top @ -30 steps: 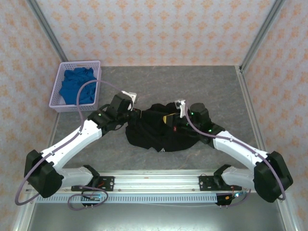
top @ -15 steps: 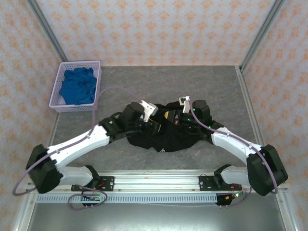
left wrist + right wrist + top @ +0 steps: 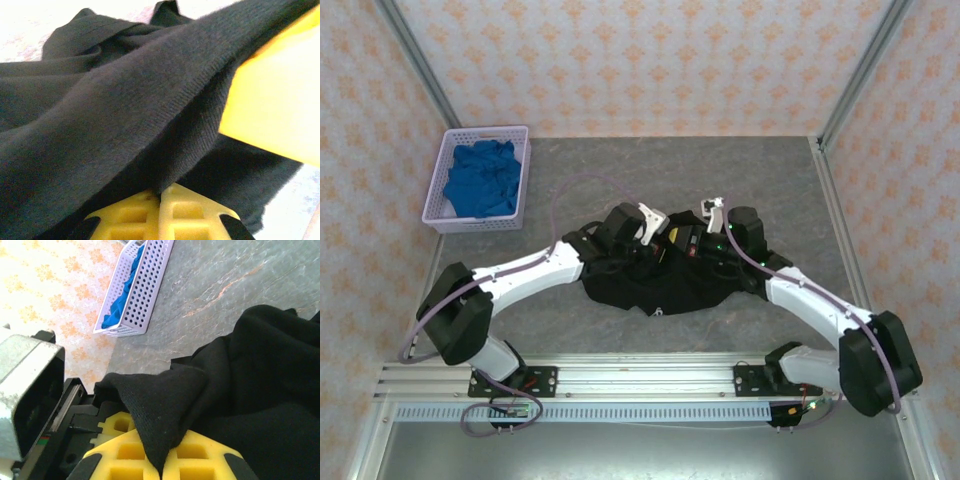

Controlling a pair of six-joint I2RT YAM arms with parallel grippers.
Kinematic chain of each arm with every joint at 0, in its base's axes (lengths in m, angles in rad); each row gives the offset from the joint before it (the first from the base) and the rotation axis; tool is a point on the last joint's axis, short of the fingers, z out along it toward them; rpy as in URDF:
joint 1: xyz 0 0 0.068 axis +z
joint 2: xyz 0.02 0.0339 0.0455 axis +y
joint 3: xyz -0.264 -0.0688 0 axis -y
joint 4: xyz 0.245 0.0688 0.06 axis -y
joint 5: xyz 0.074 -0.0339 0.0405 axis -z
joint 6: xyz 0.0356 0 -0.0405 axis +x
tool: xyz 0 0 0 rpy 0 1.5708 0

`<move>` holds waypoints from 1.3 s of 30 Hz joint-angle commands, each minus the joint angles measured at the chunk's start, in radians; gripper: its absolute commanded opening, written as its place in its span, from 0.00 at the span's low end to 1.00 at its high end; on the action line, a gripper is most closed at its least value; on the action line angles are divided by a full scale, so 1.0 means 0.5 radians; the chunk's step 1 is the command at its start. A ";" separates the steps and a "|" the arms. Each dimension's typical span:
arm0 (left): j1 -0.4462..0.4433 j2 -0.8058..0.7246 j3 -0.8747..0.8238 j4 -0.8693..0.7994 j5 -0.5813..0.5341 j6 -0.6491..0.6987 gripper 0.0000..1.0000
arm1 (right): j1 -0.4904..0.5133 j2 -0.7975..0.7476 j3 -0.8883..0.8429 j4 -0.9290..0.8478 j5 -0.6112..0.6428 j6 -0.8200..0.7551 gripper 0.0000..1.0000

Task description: Fold the inside-out t-shirt

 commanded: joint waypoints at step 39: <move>0.370 -0.576 -0.020 0.140 0.632 -0.931 0.00 | 0.623 -0.070 0.184 -0.501 0.806 -0.983 0.29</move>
